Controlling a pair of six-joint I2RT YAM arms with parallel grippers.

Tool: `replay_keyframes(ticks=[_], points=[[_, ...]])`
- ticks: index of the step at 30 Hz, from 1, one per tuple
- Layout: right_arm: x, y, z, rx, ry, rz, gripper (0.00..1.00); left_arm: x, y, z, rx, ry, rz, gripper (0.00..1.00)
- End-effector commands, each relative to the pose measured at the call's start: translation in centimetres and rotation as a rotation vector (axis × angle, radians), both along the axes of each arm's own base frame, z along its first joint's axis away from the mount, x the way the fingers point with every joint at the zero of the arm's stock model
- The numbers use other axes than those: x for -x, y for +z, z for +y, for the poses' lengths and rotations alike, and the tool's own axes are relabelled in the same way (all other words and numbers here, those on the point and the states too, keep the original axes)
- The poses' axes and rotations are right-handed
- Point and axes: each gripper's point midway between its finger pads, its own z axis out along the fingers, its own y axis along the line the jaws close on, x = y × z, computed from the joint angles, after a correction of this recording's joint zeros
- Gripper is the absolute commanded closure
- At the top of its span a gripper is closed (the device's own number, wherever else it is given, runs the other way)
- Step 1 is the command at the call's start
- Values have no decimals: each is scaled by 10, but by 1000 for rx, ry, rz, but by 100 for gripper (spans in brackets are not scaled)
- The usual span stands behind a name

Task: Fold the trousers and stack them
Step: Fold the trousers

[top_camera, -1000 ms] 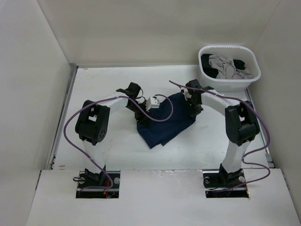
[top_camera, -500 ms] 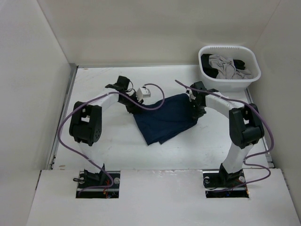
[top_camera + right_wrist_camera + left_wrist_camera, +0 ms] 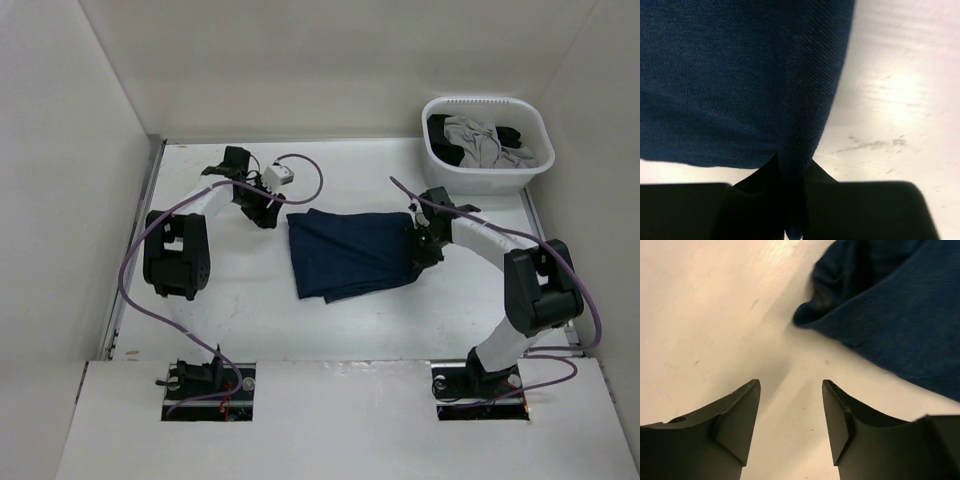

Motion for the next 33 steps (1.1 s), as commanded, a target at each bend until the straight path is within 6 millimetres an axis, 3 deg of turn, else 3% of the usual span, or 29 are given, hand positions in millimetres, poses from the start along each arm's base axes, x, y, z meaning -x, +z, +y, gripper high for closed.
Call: replay_keyframes(ticks=[1, 4, 6, 7, 9, 12, 14, 16, 20, 24, 26, 29, 33], points=[[18, 15, 22, -119, -5, 22, 78, -38, 39, 12, 9, 120, -128, 47], [16, 35, 25, -183, -57, -45, 47, -45, 72, 14, 38, 158, -202, 45], [7, 59, 19, -231, -124, -130, 35, -40, 91, 9, 58, 147, -239, 44], [3, 70, 13, -244, -165, -171, 34, -35, 101, 3, 72, 129, -254, 43], [-11, 96, -6, -243, -266, -272, 39, -20, 115, -21, 101, 68, -266, 43], [-33, 132, -28, -211, -390, -446, 60, 6, 120, -63, 151, -43, -245, 44], [-48, 156, -11, -259, -376, -542, 72, 17, 105, -86, 155, -99, -202, 46], [-61, 161, 10, -309, -361, -571, 75, 18, 80, -102, 140, -126, -148, 47], [-103, 127, 48, -375, -368, -519, 88, -4, 46, -116, 108, -92, -102, 50], [-149, 89, 69, -376, -425, -494, 99, -44, 50, -115, 132, 28, -164, 48], [-162, 62, 64, -331, -509, -452, 100, -54, 45, -114, 126, 54, -167, 47], [-160, 29, 48, -228, -629, -381, 100, -60, 20, -108, 72, 87, -131, 47], [-155, 24, 16, -143, -752, -423, 100, -60, 4, -106, 60, 120, -93, 46]])
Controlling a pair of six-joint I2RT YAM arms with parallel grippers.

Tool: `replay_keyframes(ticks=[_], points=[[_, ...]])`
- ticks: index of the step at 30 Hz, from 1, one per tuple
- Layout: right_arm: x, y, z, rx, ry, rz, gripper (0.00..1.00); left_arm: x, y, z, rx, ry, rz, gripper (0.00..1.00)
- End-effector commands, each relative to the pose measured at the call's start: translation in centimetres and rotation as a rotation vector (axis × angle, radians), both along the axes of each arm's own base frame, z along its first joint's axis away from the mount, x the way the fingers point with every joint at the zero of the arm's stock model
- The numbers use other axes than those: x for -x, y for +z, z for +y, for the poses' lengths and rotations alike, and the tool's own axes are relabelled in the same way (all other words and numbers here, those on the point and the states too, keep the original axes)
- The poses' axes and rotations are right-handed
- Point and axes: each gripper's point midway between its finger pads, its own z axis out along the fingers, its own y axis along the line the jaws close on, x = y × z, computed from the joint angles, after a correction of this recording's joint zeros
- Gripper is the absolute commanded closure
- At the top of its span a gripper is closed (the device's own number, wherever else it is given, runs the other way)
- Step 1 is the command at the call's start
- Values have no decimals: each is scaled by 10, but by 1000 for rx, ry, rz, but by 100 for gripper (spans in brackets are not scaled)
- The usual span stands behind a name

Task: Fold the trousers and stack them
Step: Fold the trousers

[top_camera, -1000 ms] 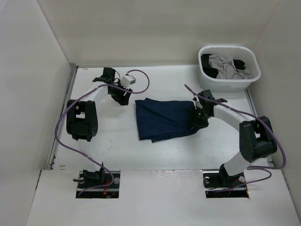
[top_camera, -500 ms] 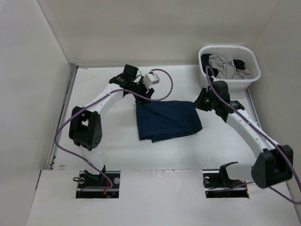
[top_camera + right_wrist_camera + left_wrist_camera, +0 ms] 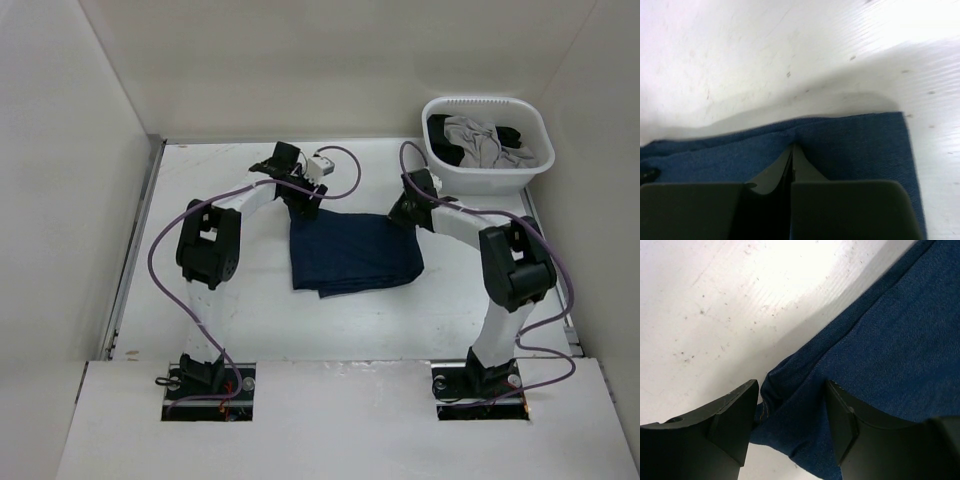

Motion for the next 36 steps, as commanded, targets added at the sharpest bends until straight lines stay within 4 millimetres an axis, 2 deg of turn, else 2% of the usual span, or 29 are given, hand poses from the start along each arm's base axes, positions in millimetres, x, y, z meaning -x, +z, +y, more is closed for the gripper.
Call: replay_keyframes(ticks=[1, 4, 6, 8, 11, 13, 15, 17, 20, 23, 26, 29, 32, 36], points=[[-8, 15, -35, 70, -196, -65, 100, -21, 15, -3, 19, 59, -56, 46], [-10, 28, -41, 64, -240, -118, 100, -32, 19, 1, 4, 88, -86, 45], [-9, 48, -38, 43, -241, -165, 100, -42, 30, 5, -13, 108, -118, 45], [-1, 70, -31, 34, -223, -214, 97, -45, 55, 9, -2, 119, -166, 44], [25, 105, -34, 47, -235, -302, 92, -38, 100, 12, 26, 114, -243, 43], [49, 107, -42, 40, -251, -305, 88, -22, 125, 13, 47, 99, -275, 40], [73, 89, -42, 1, -263, -241, 87, 2, 133, 9, 56, 65, -275, 38], [90, 63, -38, -23, -253, -166, 85, 30, 123, 5, 47, 26, -230, 37], [106, 30, -37, -38, -277, -87, 84, 76, 76, 6, -22, -34, -82, 40], [111, 12, -34, -65, -303, -39, 85, 117, 29, 16, -101, -59, 70, 44], [114, -3, -35, -69, -342, 8, 87, 151, -7, 32, -165, -70, 180, 47], [124, -20, -36, -98, -408, 69, 89, 166, -28, 48, -225, -71, 203, 47], [131, -30, -32, -141, -445, 108, 89, 161, -40, 63, -284, -55, 160, 47], [137, -33, -33, -159, -460, 115, 90, 153, -32, 67, -274, -32, 127, 46]])
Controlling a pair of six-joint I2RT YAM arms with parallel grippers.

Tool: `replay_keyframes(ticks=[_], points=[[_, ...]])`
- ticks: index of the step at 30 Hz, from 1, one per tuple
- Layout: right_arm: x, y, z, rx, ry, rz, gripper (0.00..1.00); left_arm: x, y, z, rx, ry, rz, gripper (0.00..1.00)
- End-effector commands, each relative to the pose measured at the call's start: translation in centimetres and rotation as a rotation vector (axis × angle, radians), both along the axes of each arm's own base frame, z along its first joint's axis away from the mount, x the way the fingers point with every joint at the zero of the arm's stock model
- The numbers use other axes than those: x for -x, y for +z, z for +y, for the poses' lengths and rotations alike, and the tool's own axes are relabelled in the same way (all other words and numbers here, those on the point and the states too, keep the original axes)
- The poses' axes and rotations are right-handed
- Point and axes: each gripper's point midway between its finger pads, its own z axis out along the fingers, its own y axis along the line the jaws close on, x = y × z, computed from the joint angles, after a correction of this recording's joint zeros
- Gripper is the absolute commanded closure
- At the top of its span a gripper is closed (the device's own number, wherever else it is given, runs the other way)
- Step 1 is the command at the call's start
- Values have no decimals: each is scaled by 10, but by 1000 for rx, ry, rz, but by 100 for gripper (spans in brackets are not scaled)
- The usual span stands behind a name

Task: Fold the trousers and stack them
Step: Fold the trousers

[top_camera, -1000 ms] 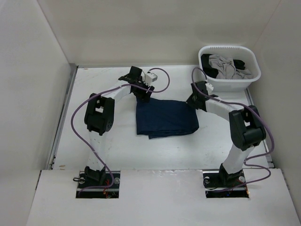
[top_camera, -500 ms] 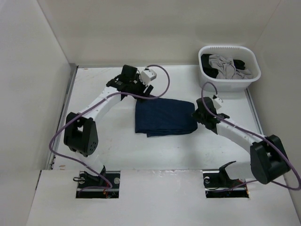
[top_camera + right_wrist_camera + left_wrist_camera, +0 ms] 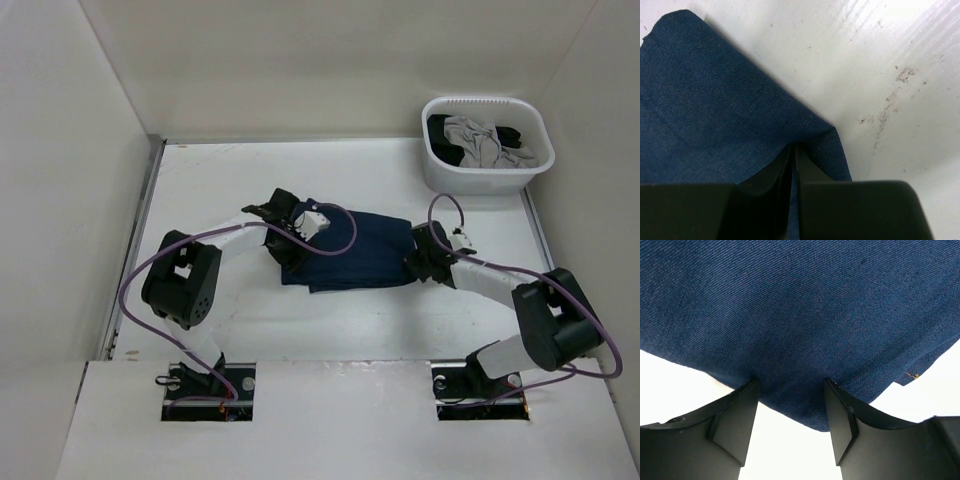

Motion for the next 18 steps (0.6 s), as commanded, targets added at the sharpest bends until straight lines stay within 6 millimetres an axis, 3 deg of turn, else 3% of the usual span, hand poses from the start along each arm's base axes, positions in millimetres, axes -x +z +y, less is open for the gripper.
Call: replay_keyframes(ticks=[1, 5, 10, 12, 15, 18], points=[[11, -5, 4, -36, -26, 20, 90, -3, 3, 18, -47, 18, -34, 46], [7, 22, 1, -34, -9, -60, 87, -8, 26, 14, -12, 17, -83, 44], [-10, 115, 7, 38, 193, -318, 58, -20, 91, -4, 118, 59, -174, 43], [-4, 163, 7, 77, 302, -421, 0, -33, 124, -8, 175, 119, -236, 42], [15, 207, -24, 147, 371, -449, 0, -51, 180, 4, 247, 216, -340, 40], [40, 210, -69, 230, 389, -313, 0, -67, 231, 44, 300, 364, -439, 37]])
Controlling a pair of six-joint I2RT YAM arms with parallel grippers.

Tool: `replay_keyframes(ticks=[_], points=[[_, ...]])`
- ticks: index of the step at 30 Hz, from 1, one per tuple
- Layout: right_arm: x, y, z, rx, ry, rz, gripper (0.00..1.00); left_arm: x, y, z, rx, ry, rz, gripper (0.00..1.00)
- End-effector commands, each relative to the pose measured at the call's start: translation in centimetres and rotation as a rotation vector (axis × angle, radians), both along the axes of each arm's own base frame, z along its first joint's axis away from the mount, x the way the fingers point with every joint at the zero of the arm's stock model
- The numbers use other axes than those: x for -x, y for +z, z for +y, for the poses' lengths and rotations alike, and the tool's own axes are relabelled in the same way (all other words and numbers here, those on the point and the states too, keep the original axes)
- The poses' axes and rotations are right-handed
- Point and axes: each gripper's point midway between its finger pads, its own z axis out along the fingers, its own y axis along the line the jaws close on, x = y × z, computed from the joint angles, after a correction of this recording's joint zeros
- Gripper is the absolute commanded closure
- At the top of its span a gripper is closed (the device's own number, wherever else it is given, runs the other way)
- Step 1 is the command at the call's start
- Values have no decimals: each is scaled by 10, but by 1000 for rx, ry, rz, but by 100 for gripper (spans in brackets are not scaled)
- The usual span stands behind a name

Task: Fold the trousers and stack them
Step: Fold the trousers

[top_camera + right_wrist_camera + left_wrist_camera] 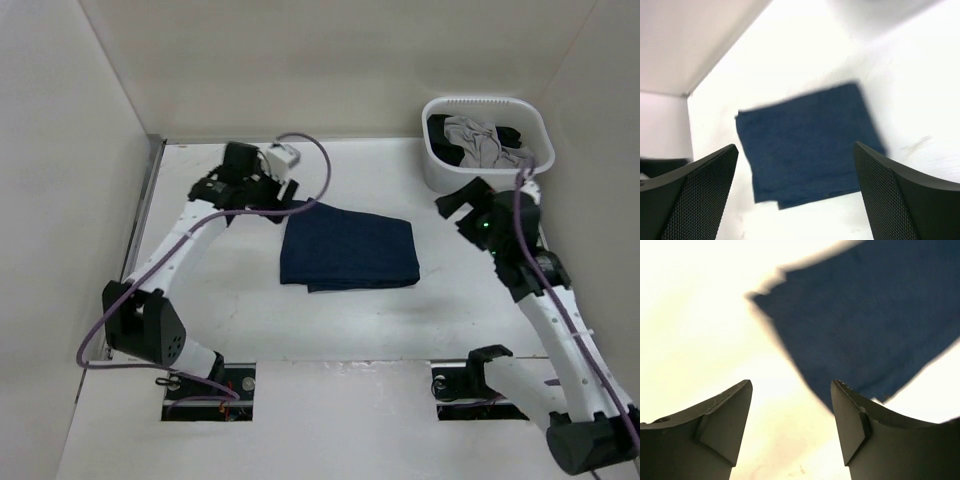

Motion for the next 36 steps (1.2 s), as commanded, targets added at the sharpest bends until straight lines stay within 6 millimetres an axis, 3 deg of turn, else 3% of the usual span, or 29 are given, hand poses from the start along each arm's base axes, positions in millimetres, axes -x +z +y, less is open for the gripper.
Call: replay_keyframes(ticks=[1, 4, 6, 9, 11, 14, 21, 36], points=[[41, -17, -42, 205, 82, 189, 0, -17, 80, 48, 115, 205, -143, 36], [57, -26, -86, 235, -36, 313, 0, -35, 99, 127, 109, 448, -194, 34], [64, -27, -112, 208, -151, 369, 0, -39, 101, 192, 94, 648, -213, 34], [72, -12, -139, 199, -264, 319, 0, -31, 99, 245, 92, 798, -213, 34], [72, 2, -142, 229, -265, 254, 0, -23, 101, 266, 75, 847, -220, 34], [71, 11, -140, 255, -241, 223, 0, -15, 105, 273, 71, 863, -240, 33], [74, 5, -136, 269, -221, 237, 0, -6, 103, 252, 49, 800, -252, 33], [81, 2, -133, 311, -186, 237, 0, -5, 108, 247, 55, 784, -263, 33]])
